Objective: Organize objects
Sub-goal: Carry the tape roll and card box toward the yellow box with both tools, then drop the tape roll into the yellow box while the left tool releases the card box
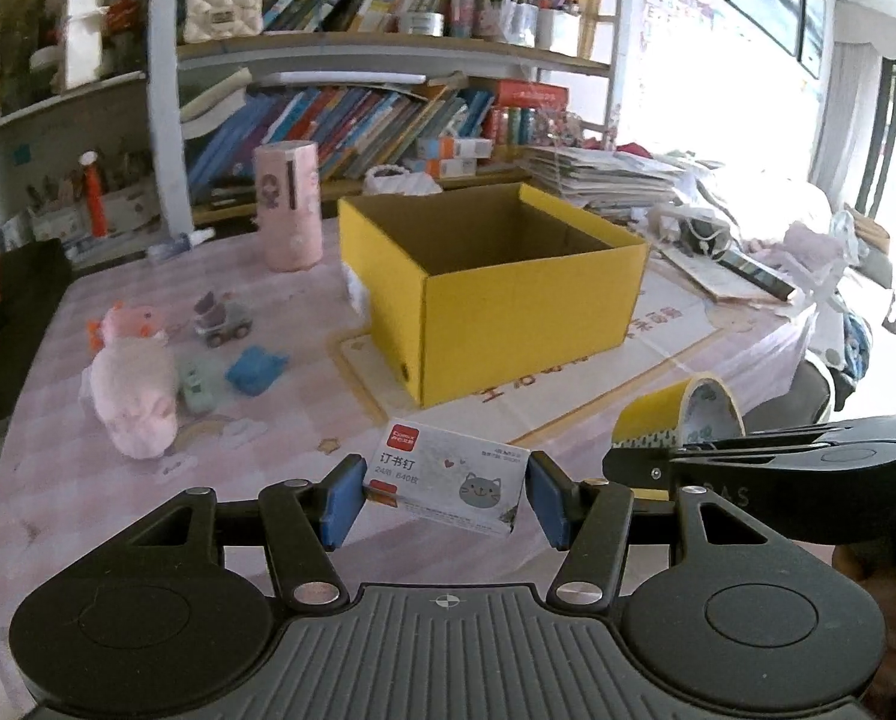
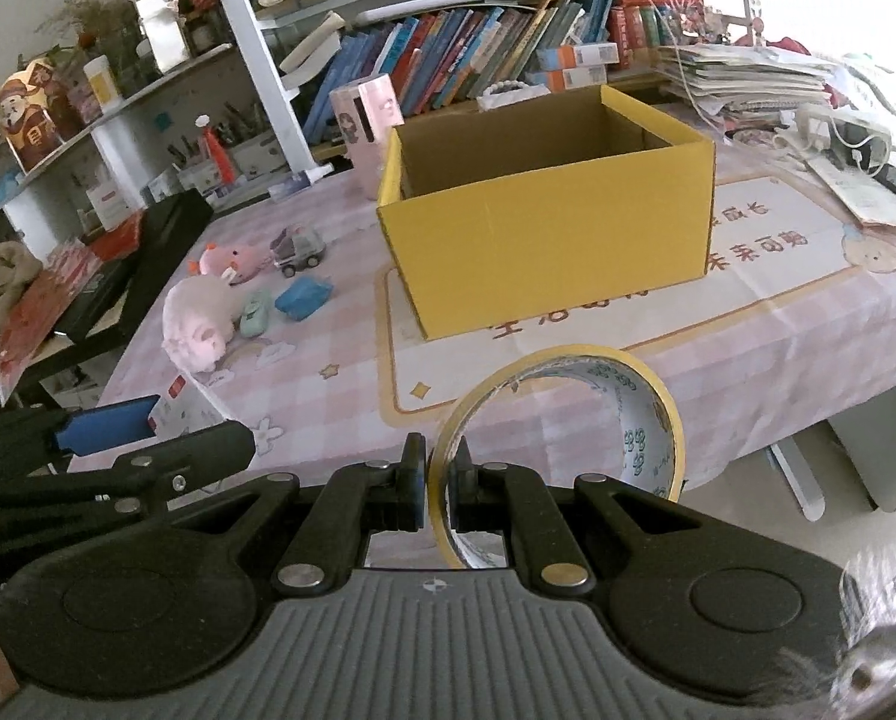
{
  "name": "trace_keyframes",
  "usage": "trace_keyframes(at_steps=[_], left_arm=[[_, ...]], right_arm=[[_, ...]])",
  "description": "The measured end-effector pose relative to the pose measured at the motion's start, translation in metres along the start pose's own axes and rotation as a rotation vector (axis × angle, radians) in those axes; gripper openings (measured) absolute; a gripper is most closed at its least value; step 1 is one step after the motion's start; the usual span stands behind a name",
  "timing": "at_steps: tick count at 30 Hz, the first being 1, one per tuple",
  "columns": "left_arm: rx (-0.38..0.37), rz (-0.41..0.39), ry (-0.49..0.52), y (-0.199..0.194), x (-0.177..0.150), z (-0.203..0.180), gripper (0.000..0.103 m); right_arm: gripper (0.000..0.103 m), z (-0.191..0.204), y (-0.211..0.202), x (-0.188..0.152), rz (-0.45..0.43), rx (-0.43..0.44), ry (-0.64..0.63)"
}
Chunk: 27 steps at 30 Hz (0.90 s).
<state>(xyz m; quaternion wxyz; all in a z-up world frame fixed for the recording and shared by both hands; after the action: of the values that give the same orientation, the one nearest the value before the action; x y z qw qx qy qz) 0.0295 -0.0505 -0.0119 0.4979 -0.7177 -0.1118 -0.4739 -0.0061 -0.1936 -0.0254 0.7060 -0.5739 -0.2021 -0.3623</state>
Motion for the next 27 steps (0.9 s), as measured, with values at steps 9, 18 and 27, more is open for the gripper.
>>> trace_keyframes(at_steps=[9,18,27], left_arm=[[-0.056,-0.028,0.036,0.027,0.028,-0.019,0.057],[-0.045,-0.115,0.095,0.061,0.089,-0.032,0.057],[0.033,-0.153,0.104,0.118,0.145,-0.034,0.057]], right_arm=[[0.007,-0.036,0.005,0.019,-0.011,-0.067,0.051],[0.007,-0.068,0.009,0.073,-0.100,-0.081,0.043],[0.007,-0.094,0.021,0.170,-0.251,-0.037,-0.048]])
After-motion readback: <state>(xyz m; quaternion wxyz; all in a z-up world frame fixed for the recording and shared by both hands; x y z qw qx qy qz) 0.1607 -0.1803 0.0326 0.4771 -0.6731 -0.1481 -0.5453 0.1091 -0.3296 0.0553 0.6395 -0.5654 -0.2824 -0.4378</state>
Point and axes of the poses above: each gripper's, at about its wrist camera, not at the fingertips, and y roughly the way its jaws point, z to its left, x to its top, the point moved 4 cm from there along y, roughly the way its jaws point, and after that the axes turned 1 degree about z, right-handed, at the moved point
